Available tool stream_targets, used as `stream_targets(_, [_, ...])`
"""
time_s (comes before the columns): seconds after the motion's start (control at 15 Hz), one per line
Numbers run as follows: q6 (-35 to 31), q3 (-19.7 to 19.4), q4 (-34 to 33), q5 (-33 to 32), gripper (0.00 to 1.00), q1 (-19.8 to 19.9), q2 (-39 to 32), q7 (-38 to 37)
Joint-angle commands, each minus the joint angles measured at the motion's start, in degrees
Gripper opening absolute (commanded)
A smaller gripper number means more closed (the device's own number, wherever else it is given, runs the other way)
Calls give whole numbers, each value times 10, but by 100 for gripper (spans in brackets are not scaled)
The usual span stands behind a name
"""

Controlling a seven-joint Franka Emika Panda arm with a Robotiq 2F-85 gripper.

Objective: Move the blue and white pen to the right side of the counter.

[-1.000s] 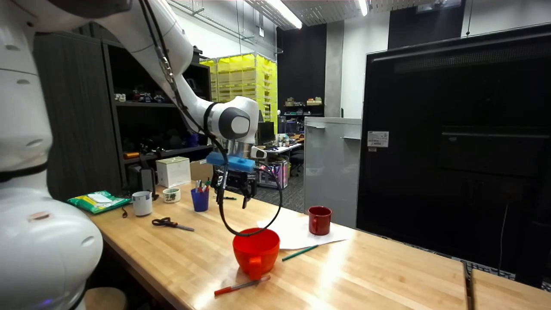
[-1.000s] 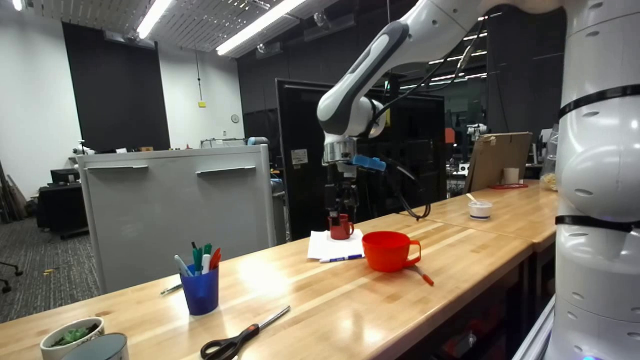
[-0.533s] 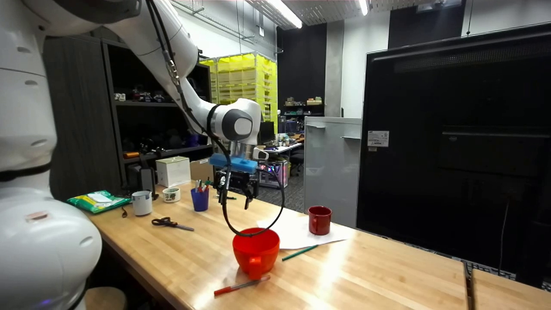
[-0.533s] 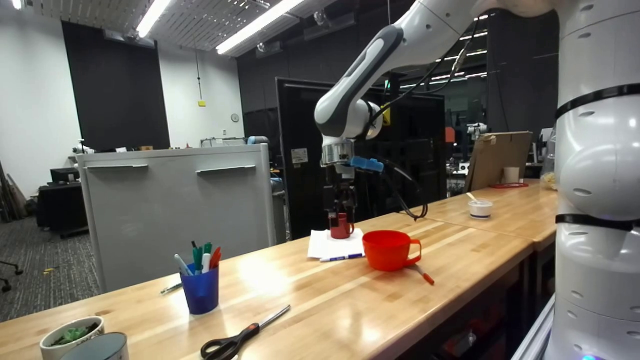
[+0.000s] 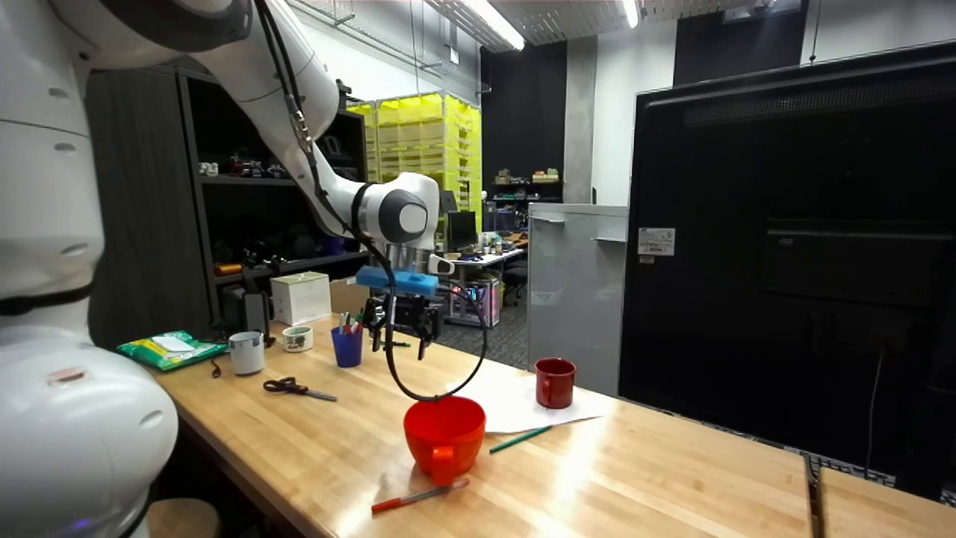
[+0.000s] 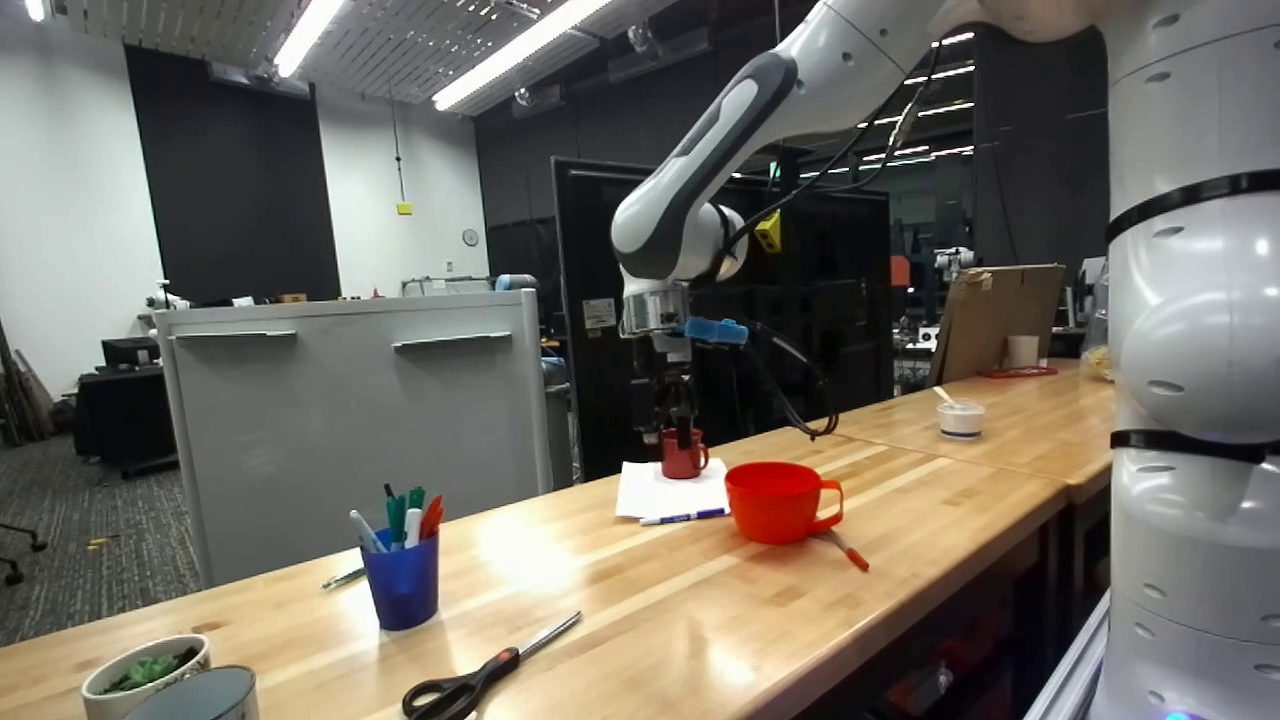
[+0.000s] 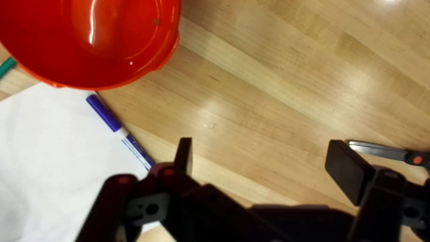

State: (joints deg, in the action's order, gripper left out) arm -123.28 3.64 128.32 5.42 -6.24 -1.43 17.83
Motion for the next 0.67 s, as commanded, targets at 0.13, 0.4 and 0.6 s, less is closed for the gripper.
stream_targets(0.13, [19,18,-51,-79,100,-1,-52,32])
stream_targets(0.4, [0,15,-79,-168,100,2,-93,45])
stream_targets(0.6, [0,19,-75,-174,100,6,-91,30])
